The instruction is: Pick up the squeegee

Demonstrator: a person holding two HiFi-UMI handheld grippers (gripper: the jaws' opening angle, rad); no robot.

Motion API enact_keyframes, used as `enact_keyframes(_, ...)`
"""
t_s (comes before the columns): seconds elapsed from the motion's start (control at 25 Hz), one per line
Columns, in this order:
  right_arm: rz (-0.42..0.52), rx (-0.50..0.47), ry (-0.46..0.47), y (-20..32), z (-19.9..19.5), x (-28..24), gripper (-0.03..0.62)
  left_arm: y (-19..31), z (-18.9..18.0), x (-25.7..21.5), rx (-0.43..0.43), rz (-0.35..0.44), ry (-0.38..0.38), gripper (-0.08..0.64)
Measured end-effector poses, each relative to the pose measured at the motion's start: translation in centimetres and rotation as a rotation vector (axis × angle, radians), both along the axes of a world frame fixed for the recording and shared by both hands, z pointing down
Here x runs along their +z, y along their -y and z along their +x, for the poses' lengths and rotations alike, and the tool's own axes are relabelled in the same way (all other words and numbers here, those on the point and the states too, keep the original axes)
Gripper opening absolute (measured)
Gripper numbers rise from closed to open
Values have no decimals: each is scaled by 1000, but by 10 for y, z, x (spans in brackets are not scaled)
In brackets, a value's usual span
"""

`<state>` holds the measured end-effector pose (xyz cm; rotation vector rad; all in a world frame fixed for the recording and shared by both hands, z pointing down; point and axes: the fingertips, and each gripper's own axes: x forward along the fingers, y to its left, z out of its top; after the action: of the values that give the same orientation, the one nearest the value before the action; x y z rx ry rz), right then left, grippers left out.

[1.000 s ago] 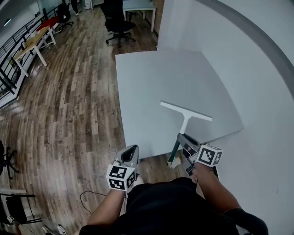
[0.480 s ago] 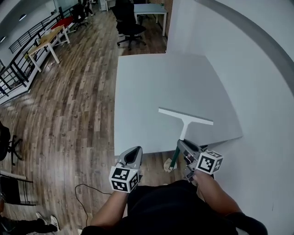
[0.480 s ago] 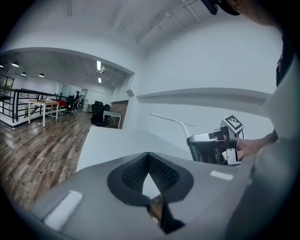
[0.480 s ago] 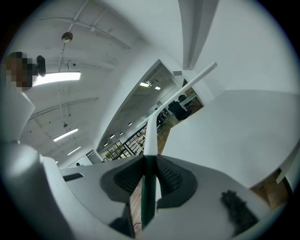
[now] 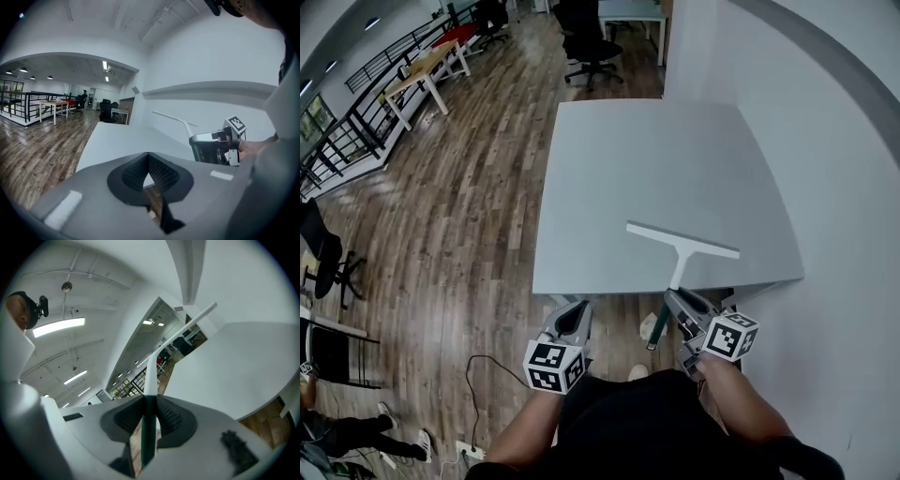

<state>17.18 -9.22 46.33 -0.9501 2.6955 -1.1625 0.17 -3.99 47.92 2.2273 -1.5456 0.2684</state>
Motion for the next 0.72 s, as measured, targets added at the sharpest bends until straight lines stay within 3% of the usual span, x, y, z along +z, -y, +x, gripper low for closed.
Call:
enact_keyframes(0.28, -9, -19, 9, -5, -5, -2, 91, -2, -6, -9, 1, -22, 35, 6)
enact_keyframes(0.72, 17, 44, -27, -24, -40, -18, 91, -13, -41, -26, 73, -33, 45, 6)
